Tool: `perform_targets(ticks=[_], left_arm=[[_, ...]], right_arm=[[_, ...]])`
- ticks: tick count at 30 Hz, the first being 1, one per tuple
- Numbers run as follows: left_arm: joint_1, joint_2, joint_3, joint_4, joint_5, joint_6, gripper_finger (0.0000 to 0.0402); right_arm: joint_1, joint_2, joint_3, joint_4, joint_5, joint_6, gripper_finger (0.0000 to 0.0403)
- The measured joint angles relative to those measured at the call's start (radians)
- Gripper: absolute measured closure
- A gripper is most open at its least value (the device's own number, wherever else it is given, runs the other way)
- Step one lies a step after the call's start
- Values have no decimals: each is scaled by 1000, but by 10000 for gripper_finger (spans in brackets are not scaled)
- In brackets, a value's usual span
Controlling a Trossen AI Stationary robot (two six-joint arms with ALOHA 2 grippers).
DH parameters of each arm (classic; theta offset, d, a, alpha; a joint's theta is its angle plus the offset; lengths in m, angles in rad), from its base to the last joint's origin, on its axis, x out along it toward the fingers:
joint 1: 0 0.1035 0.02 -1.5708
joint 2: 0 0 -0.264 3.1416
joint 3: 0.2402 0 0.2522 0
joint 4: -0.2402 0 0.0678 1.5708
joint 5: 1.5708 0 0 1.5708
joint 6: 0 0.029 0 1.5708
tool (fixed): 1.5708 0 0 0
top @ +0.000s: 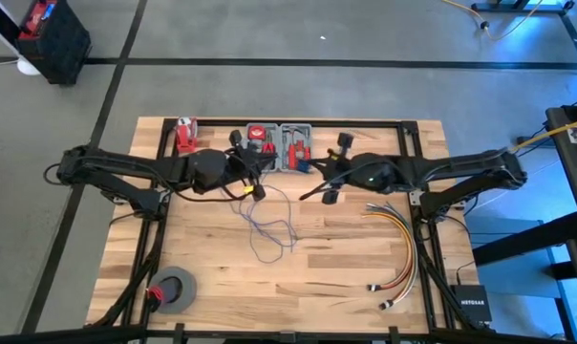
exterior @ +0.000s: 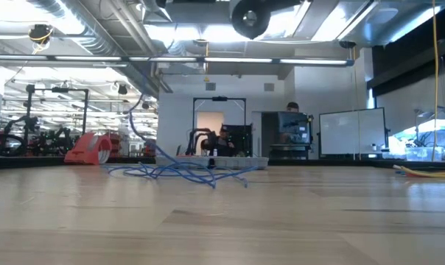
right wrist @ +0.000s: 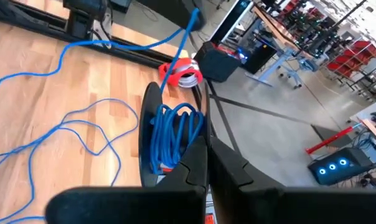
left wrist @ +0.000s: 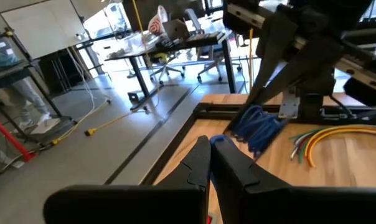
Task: Coil cords
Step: Coil the blue wire into the black spool
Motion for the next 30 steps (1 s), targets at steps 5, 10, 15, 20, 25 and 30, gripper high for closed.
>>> perform_targets(ticks=[5, 10, 15, 20, 25, 30], left_arm=[[25, -3, 2, -81, -4, -38, 396], [51, -2, 2, -190, -38, -95, 396], [66, -2, 2, -182, -109, -95, 396], [39, -2, 2, -107, -28, -77, 396], [2, -2, 2, -29, 17, -72, 396], [-24, 15, 3, 56, 38, -67, 396]], right_arm=[[1, -9, -2, 41, 3, -24, 397], [0, -65, -1, 77, -39, -17, 397], [0, -64, -2, 56, -106, -3, 397], [-12, -36, -14, 12, -23, -6, 397], [-46, -10, -27, 26, 10, -6, 397], [-68, 47, -27, 80, 26, 2, 397]])
